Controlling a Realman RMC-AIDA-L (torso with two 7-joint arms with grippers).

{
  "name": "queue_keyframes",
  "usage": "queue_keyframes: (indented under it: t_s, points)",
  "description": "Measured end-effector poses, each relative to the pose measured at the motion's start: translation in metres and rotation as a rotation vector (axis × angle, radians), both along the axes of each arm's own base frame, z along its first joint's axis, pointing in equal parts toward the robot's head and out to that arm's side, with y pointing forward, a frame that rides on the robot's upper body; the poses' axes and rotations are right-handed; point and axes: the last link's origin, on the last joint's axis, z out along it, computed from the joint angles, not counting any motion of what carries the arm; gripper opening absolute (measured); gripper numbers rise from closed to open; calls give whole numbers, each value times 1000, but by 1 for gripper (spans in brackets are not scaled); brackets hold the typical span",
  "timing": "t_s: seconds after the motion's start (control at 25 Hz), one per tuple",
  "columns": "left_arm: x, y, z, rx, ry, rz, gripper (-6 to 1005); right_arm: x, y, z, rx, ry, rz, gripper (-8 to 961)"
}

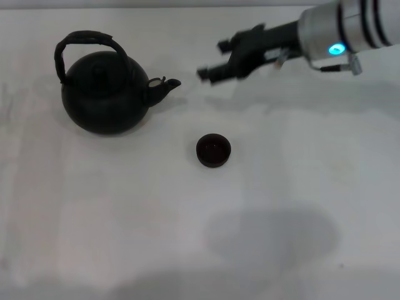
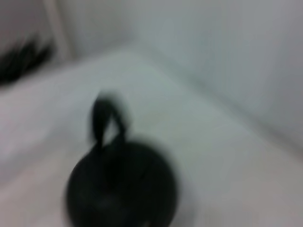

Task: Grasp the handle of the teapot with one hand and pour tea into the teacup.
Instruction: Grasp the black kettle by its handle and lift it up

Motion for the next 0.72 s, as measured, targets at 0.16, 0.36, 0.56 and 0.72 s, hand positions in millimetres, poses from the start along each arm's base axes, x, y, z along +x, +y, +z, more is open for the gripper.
queue_keyframes:
  t_s: [0.16, 0.36, 0.56, 0.72]
  points:
    - [2, -5, -4, -42, 33, -31, 877, 21, 10, 26, 207, 215, -51, 836]
    - [9, -2, -15, -150, 105, -99, 870, 73, 13, 65, 542, 493, -199, 835]
    - [15, 3, -20, -204, 145, -138, 861, 108, 6, 75, 758, 458, -152, 834]
    - [22, 7, -27, -272, 192, -192, 854, 127, 4, 79, 907, 382, -119, 834]
